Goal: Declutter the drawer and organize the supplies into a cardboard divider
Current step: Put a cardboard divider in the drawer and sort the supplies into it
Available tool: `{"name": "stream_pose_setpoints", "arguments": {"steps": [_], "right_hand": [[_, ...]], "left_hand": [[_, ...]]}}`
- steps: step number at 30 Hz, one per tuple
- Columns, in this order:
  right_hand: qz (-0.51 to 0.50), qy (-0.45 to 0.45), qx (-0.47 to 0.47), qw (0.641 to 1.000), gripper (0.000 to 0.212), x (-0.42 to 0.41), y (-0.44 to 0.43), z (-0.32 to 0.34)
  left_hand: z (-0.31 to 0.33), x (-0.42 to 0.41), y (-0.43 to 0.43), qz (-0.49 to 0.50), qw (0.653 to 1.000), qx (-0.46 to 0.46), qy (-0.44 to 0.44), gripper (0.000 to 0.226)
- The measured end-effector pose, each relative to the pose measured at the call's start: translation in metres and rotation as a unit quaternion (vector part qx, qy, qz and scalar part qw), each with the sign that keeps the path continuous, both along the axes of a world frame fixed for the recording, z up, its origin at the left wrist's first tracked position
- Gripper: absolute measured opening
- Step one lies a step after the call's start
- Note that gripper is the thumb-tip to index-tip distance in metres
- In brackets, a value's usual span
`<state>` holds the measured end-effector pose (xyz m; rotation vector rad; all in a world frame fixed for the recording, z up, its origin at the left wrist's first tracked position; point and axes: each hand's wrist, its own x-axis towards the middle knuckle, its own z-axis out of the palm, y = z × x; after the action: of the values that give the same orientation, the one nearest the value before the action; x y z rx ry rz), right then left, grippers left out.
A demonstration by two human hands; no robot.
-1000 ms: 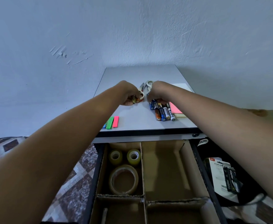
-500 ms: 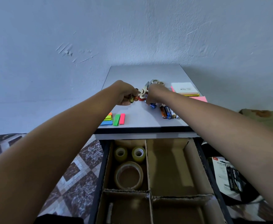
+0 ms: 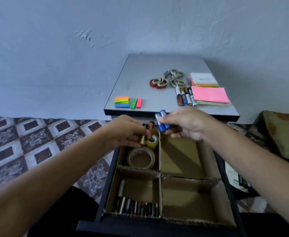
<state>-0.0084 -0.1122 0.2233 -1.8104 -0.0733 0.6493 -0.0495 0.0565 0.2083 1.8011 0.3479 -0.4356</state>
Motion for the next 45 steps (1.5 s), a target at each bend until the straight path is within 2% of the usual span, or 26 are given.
{"name": "stream_pose_setpoints", "arguments": {"steps": [5,9,13,17,24,29,31,32,33,35,37,39,45], "right_hand": [[-0.015,0.038,-0.003,0.999,0.018,-0.056,0.002,-0.058],[-0.027,0.061,-0.019,0.998,0.013,-0.074,0.002,-0.092],[-0.028,0.064,-0.032,0.997,0.015,-0.083,0.004,-0.105],[-0.034,0.061,-0.042,0.997,0.022,-0.086,0.006,-0.110],[-0.029,0.049,-0.048,0.997,0.023,-0.085,0.005,-0.113],[-0.008,0.050,-0.056,0.997,0.022,-0.085,0.009,-0.115],[0.010,0.054,-0.054,0.997,0.019,-0.087,0.014,-0.115],[0.019,0.057,-0.054,0.997,0.019,-0.088,0.018,-0.116],[0.027,0.059,-0.056,0.996,0.020,-0.089,0.022,-0.117],[0.035,0.070,-0.069,0.995,0.023,-0.088,0.034,-0.124],[0.032,0.085,-0.089,0.992,0.025,-0.087,0.048,-0.134],[0.023,0.107,-0.104,0.989,0.026,-0.086,0.062,-0.146],[0.011,0.139,-0.140,0.980,0.018,-0.082,0.082,-0.173]], "left_hand": [[-0.064,-0.046,-0.014,0.020,0.994,0.002,0.111,0.007],[-0.106,-0.062,-0.021,0.039,0.986,0.004,0.164,0.016],[-0.129,-0.062,-0.019,0.043,0.982,0.078,0.168,0.010],[-0.139,-0.059,-0.016,0.041,0.977,0.132,0.164,0.020],[-0.143,-0.059,-0.014,0.040,0.977,0.132,0.160,0.017],[-0.116,-0.066,-0.003,0.030,0.988,0.112,0.101,0.018],[-0.101,-0.070,0.006,0.025,0.992,0.109,0.054,0.013],[-0.096,-0.072,0.011,0.023,0.990,0.137,0.013,0.013],[-0.095,-0.074,0.016,0.023,0.980,0.191,-0.044,0.014],[-0.099,-0.076,0.027,0.040,0.939,0.303,-0.160,0.020],[-0.109,-0.076,0.033,0.071,0.911,0.341,-0.219,0.025],[-0.123,-0.075,0.034,0.098,0.911,0.336,-0.217,0.032],[-0.148,-0.074,0.029,0.100,0.945,0.268,-0.161,0.047]]}}
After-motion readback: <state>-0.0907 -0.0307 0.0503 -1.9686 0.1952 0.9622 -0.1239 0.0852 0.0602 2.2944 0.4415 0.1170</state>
